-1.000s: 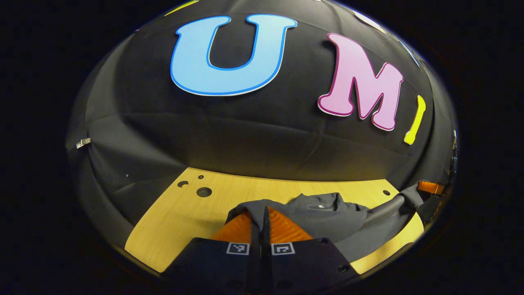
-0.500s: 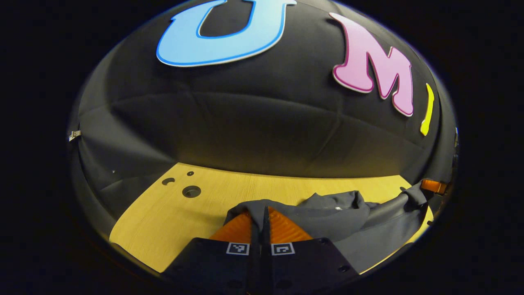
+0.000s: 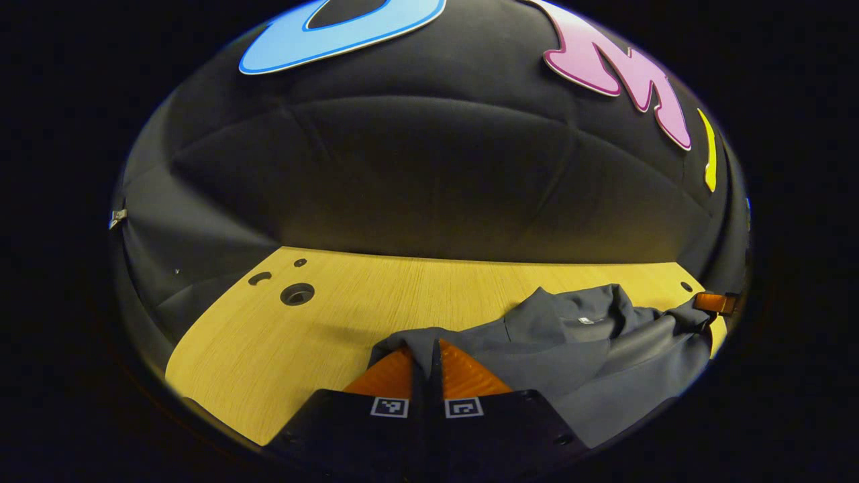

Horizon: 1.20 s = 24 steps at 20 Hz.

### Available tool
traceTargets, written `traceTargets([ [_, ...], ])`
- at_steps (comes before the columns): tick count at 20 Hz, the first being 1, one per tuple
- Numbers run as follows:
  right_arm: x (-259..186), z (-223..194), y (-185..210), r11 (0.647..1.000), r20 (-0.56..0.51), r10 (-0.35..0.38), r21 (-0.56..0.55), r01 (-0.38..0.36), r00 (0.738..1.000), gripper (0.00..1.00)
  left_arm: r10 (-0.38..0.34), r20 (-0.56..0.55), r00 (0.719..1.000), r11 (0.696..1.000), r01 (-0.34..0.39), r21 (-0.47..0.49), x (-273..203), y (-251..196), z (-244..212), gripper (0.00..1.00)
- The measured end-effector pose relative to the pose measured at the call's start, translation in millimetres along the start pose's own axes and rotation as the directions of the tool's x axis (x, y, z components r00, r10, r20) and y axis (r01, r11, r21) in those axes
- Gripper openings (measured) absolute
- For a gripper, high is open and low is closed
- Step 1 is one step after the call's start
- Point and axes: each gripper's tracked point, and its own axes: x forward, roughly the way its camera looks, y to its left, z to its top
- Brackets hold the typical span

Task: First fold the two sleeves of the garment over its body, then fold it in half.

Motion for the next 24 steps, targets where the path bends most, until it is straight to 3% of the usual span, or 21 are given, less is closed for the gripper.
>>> traceTargets([
  [2, 2.6, -5.5, -3.8, 1.0, -0.018, -0.01, 0.014, 0.01, 1.0, 0.12, 0.026, 0.009, 1.0, 0.999, -0.026, 0.019, 2.2, 0.5, 0.9, 0.12],
  [4, 1.4, -7.7, -8.9, 1.0, -0.032, -0.027, 0.007, 0.027, 0.999, 0.22, 0.024, 0.003, 1.0, 0.999, -0.024, 0.043, 2.3, -3.0, -0.2, 0.17],
  [5, 0.1, -7.6, -12.2, 0.999, -0.036, -0.042, -0.002, 0.042, 0.998, 0.41, 0.02, 0.006, 1.0, 0.998, -0.02, 0.057, -3.7, -7.5, 1.6, 0.19],
  [6, -2.1, -7.0, -14.3, 0.999, -0.034, -0.048, -0.008, 0.047, 0.998, 0.29, 0.012, 0.006, 1.0, 0.997, -0.013, 0.074, -2.4, -9.5, 1.5, 0.33],
  [7, -5.5, -4.0, -13.8, 0.999, -0.029, -0.048, -0.01, 0.048, 0.998, 0.67, -0.003, 0.006, 1.0, 0.997, 0.002, 0.082, -4.7, -13.4, 1.6, 0.46],
  [10, -21.0, 10.3, -12.6, 0.999, -0.003, -0.052, -0.01, 0.052, 0.999, 0.92, -0.044, 0.011, 0.999, 0.997, 0.043, 0.069, -15.8, -24.3, 3.6, 0.83],
  [11, -26.5, 13.4, -11.9, 0.998, 0.004, -0.055, -0.017, 0.055, 0.998, 1.0, -0.054, 0.015, 0.998, 0.997, 0.053, 0.059, -20.8, -26.6, 7.1, 0.9],
  [12, -34.3, 17.4, -11.0, 0.998, 0.011, -0.058, -0.029, 0.058, 0.998, 0.99, -0.062, 0.018, 0.998, 0.997, 0.061, 0.047, -28.9, -27.0, 10.4, 0.99],
  [16, -70.3, 30.0, -3.3, 0.997, 0.042, -0.06, -0.048, 0.062, 0.997, 0.98, -0.032, 0.079, 0.996, 0.997, 0.026, 0.073, -67.6, -13.1, 35.1, 0.99],
  [24, -168.5, 68.4, 32.1, 0.997, 0.163, -0.033, -0.068, 0.045, 0.986, 0.98, -0.132, 0.188, 0.973, 0.99, 0.12, 0.075, -175.4, -12.8, 76.4, 0.99],
])
